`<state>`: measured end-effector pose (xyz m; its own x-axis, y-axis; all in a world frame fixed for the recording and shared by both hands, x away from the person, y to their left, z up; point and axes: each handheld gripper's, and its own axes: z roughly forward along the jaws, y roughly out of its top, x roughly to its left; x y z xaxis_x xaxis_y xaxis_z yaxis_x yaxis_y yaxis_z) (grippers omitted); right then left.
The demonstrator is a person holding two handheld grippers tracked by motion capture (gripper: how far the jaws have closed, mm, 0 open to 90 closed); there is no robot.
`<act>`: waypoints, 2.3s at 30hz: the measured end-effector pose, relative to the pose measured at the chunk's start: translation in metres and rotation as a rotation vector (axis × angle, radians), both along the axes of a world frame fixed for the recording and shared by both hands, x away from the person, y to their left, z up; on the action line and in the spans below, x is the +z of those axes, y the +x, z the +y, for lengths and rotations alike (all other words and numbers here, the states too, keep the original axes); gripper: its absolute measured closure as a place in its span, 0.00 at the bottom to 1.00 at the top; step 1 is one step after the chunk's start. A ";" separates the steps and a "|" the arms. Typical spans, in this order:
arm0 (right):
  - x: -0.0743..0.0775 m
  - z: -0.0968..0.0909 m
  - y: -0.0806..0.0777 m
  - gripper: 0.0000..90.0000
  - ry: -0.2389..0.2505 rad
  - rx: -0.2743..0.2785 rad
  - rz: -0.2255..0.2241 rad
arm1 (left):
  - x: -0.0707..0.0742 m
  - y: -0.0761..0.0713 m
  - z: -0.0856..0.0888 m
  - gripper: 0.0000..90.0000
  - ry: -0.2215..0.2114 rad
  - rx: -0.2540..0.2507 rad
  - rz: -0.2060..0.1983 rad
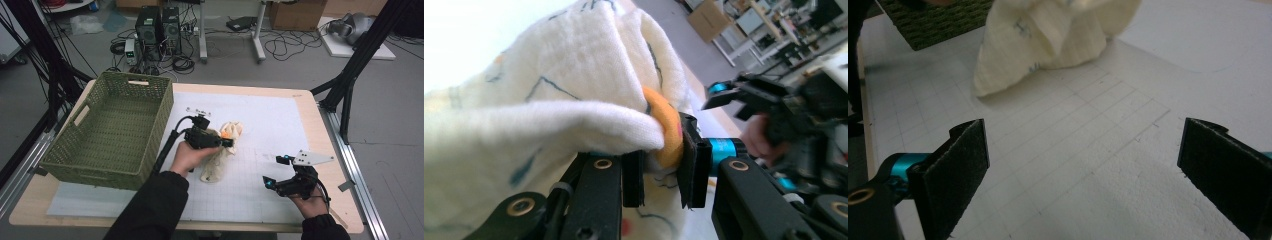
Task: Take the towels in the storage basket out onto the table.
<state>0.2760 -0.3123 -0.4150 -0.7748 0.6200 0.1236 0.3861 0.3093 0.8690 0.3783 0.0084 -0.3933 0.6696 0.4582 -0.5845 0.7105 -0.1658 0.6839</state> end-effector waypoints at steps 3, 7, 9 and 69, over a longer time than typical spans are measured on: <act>0.000 0.000 0.000 0.06 -0.003 -0.002 0.003 | -0.020 -0.006 -0.016 0.83 0.078 0.016 -0.056; -0.001 -0.003 0.001 0.06 0.007 -0.009 0.005 | -0.030 -0.013 -0.028 0.80 0.132 0.042 -0.131; -0.002 -0.002 0.002 0.06 0.009 -0.010 0.009 | -0.032 -0.015 -0.032 0.75 0.166 0.054 -0.152; -0.008 0.008 0.009 0.06 -0.001 0.000 0.042 | -0.017 -0.045 0.034 0.40 0.220 0.133 -0.358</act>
<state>0.2847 -0.3044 -0.4228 -0.7692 0.6199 0.1550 0.4218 0.3104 0.8519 0.3335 0.0420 -0.4099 0.7391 0.6415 -0.2055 0.4602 -0.2581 0.8495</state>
